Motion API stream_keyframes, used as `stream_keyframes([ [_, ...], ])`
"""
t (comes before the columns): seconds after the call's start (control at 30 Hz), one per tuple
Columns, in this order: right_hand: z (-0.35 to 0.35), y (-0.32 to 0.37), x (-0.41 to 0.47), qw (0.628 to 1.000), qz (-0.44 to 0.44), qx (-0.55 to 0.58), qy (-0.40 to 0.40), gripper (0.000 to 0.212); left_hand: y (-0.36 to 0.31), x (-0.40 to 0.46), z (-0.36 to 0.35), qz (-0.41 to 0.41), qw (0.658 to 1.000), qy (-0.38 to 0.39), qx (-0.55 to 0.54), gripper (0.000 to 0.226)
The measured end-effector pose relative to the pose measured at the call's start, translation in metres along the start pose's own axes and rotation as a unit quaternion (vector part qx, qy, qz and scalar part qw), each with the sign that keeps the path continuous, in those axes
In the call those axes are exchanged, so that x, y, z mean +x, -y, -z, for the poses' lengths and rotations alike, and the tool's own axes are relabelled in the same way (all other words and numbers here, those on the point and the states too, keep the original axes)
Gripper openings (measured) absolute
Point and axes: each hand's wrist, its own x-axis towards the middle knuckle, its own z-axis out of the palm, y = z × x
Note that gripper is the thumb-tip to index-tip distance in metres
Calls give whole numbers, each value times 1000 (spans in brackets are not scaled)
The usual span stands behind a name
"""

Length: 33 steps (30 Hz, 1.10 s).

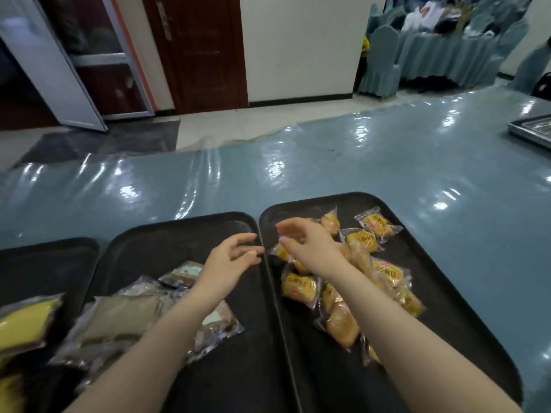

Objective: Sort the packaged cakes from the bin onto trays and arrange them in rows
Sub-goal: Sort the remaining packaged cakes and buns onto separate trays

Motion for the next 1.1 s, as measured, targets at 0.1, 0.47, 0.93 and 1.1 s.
stream_keyframes([
  [0.1, -36, 40, -13, 999, 17, 37, 17, 24, -3, -40, 44, 0, 999, -29, -17, 28],
  [0.47, -256, 244, -105, 982, 62, 137, 119, 23, 36, -257, 291, -17, 986, -156, -59, 20],
  [0.93, -457, 440, -128, 939, 106, 212, 250, 19, 41, -401, 548, -96, 947, -299, -63, 21],
  [1.1, -527, 490, -92, 923, 123, 239, 274, 22, 47, -401, 635, -92, 941, -324, -20, 21],
])
